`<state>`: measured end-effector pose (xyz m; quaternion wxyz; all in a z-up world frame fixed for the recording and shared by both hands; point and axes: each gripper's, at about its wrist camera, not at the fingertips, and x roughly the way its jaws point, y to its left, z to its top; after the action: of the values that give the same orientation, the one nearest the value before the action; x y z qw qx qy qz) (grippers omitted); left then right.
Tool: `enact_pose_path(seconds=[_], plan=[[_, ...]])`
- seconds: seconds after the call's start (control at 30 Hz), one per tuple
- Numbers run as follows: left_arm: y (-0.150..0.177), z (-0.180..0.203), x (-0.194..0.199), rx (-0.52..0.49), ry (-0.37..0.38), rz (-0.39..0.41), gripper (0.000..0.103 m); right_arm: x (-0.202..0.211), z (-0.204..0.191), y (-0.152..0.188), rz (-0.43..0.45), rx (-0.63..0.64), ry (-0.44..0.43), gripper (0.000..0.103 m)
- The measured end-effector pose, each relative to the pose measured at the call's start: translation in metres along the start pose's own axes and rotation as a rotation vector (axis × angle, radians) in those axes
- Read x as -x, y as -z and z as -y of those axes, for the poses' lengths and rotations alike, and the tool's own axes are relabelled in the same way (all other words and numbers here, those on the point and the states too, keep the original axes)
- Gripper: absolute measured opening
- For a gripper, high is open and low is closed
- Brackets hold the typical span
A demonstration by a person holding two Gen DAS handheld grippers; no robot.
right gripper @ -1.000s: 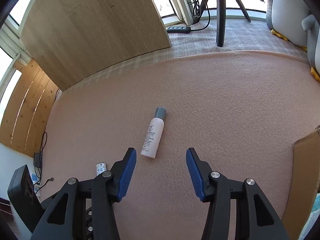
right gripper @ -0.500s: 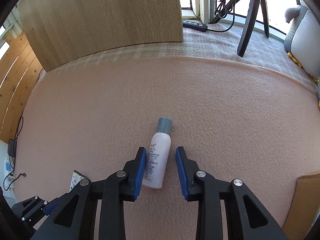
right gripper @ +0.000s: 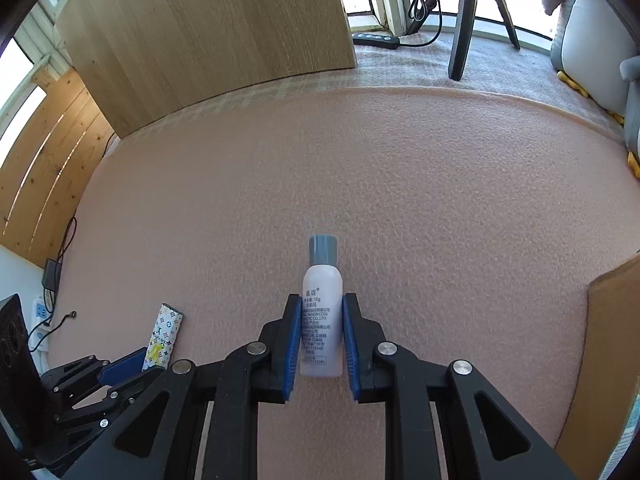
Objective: Organize objects
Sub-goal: 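Carry the lighter and small bottle over the box with both grippers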
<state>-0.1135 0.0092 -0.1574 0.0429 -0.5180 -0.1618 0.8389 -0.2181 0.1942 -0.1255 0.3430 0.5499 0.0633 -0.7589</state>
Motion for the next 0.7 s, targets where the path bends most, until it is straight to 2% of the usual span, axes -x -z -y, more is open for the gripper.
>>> enact_pose_path(seconds=[0.17, 0.4, 0.7], plan=[[0.009, 0.017, 0.013, -0.012, 0.025, 0.016, 0.023, 0.041, 0.013, 0.026, 0.06, -0.027, -0.031, 0.018], [0.004, 0.071, 0.026, -0.084, 0.093, 0.044, 0.023, 0.101, 0.046, 0.061, 0.152, -0.085, -0.027, 0.018], [0.001, 0.176, 0.019, -0.233, 0.201, 0.04, 0.023, 0.157, 0.107, 0.11, 0.229, -0.188, 0.087, 0.018]])
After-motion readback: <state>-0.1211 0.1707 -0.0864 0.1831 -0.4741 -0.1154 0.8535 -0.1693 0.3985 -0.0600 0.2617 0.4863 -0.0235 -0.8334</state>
